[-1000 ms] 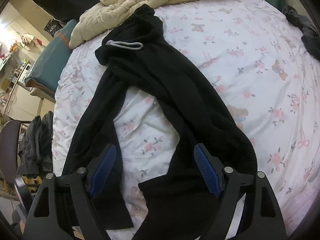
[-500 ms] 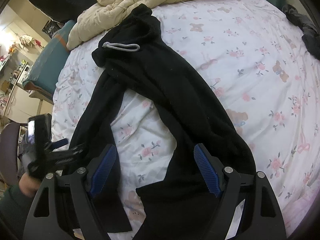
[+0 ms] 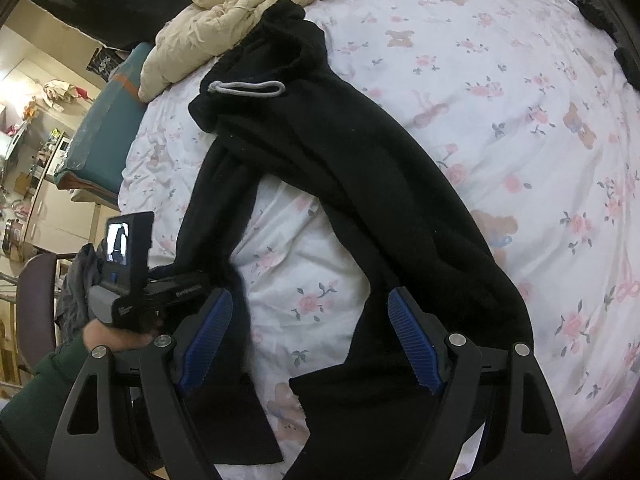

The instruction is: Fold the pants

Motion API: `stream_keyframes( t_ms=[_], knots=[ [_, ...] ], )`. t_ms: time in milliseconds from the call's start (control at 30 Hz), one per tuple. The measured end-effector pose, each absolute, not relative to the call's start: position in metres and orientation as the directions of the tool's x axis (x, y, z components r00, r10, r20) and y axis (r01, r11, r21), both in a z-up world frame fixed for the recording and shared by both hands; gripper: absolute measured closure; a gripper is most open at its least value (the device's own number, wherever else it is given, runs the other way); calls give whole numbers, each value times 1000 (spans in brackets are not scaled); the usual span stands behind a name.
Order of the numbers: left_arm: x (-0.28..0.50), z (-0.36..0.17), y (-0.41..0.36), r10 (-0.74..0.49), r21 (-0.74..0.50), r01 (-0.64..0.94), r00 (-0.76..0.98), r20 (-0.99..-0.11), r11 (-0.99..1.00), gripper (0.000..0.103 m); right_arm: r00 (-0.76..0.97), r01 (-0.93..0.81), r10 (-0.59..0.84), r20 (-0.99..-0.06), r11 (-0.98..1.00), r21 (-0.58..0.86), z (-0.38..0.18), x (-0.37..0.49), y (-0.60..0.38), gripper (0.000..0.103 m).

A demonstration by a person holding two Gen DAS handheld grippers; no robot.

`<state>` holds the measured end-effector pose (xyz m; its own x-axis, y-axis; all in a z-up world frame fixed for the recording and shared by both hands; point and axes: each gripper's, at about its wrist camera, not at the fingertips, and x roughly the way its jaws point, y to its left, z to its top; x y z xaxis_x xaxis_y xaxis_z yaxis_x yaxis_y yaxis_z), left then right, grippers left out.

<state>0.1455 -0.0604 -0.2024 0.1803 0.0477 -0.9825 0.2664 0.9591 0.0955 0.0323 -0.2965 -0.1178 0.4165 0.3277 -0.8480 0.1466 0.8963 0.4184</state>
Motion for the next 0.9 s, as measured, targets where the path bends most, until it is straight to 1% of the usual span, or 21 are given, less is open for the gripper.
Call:
stream_keyframes(
  t_ms=[100, 133, 233, 267, 333, 433, 533, 633, 700, 767, 800, 833, 867, 900],
  knots=[
    [135, -192, -63, 85, 168, 354, 238, -968, 920, 96, 420, 143, 322, -849, 900, 412, -116, 32, -296, 21],
    [130, -186, -61, 99, 196, 359, 271, -958, 913, 96, 420, 143, 319, -850, 901, 409, -117, 32, -296, 21],
    [114, -155, -44, 41, 146, 291, 338, -940, 946, 97, 408, 167, 301, -862, 903, 395, -122, 32, -301, 20],
    [105, -142, -39, 30, 143, 285, 366, -930, 948, 97, 405, 174, 301, -863, 901, 396, -123, 33, -303, 20],
    [86, -131, -31, 46, 172, 307, 377, -925, 936, 98, 402, 185, 306, -863, 896, 404, -124, 33, -306, 20],
    [47, -126, -21, 77, 209, 366, 344, -936, 907, 98, 404, 186, 313, -860, 892, 412, -124, 32, -306, 20],
    [-4, -120, -8, 59, 160, 408, 249, -967, 899, 98, 411, 170, 308, -858, 899, 404, -120, 30, -304, 20],
    [-69, -117, -11, 48, 123, 487, 164, -985, 864, 98, 413, 162, 298, -861, 906, 391, -118, 28, -301, 20],
    [-109, -121, -11, 32, 65, 520, 72, -997, 852, 98, 411, 160, 296, -862, 908, 388, -118, 27, -299, 20],
    [-134, -126, -12, 54, 64, 556, 33, -998, 829, 97, 408, 154, 295, -864, 911, 383, -118, 26, -296, 20],
    [-136, -124, -11, 50, 64, 559, 39, -998, 827, 96, 405, 147, 293, -866, 914, 378, -119, 26, -293, 20],
    [-136, -121, -11, 39, 68, 552, 63, -997, 831, 92, 401, 139, 291, -869, 918, 372, -119, 25, -290, 20],
    [-134, -117, -10, 26, 64, 535, 78, -997, 843, 92, 398, 133, 289, -870, 921, 367, -119, 26, -287, 20],
    [-126, -114, -8, 16, 57, 510, 84, -996, 858, 86, 396, 127, 286, -873, 924, 361, -120, 26, -284, 20]
  ],
)
